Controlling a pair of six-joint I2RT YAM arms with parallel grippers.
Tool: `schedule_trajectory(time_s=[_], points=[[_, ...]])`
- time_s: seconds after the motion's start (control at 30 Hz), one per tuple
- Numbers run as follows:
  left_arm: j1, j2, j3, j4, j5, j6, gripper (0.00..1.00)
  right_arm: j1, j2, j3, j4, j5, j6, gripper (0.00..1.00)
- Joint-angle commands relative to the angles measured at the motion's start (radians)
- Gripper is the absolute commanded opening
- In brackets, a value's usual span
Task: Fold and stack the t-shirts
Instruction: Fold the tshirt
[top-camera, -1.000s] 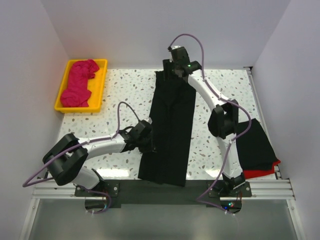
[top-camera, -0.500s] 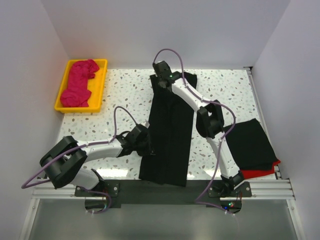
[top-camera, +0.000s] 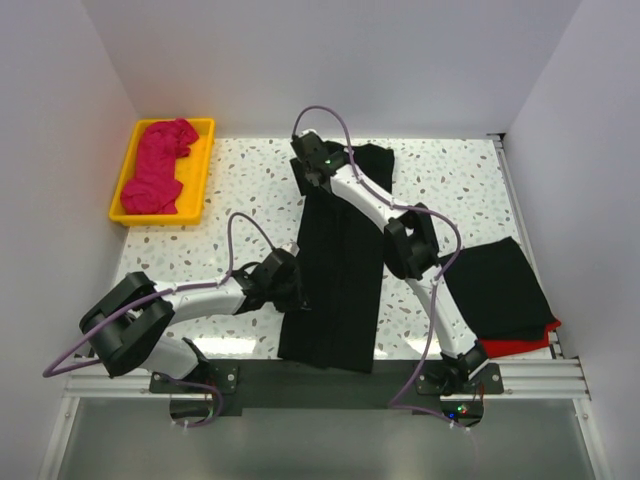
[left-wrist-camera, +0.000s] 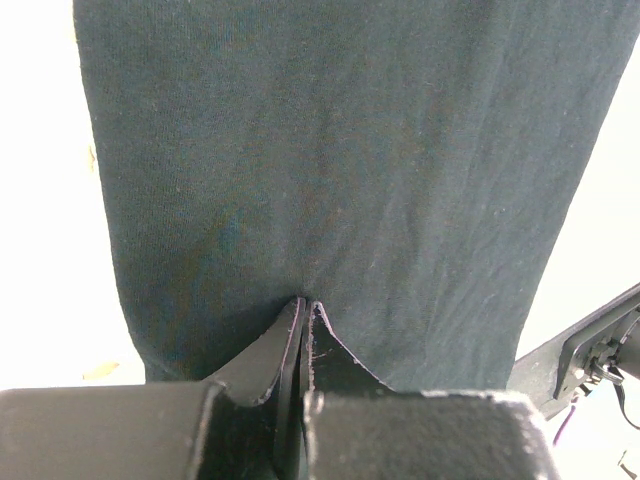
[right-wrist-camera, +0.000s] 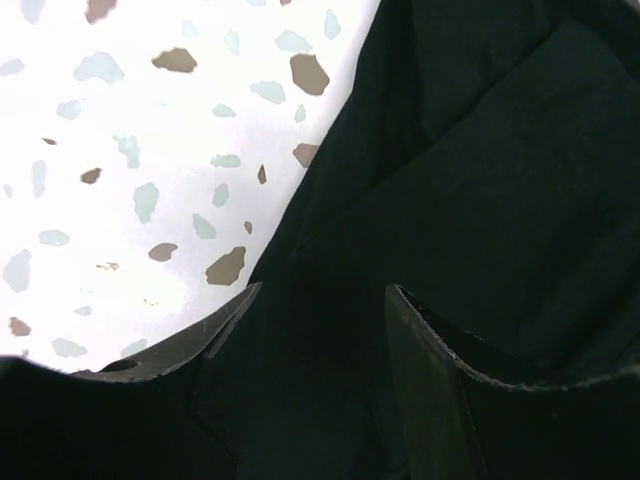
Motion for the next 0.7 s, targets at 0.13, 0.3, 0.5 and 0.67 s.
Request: schedule_trajectory(time_s=[0.13,0.3,0.5,0.67], points=[[-0.003,0.000,-0.024,-0.035,-0.014,0.006,0.01,-0.001,0.067,0.065,0.026,0.045,-0.016,0.54],[-0.002,-0.005,-0.030,-0.035,-0.017,0.001,0.01,-0.001,0.064,0.050,0.036,0.077,0.000,0.48],[-0.003,-0.008,-0.036,-0.037,-0.022,-0.002,0.01,-0.002,-0.002,-0.024,0.118,0.089,0.043,0.45],[-0.003,-0.017,-0.041,-0.041,-0.022,-0.002,0.01,-0.007,0.016,0.039,0.099,0.077,0.060,0.38]])
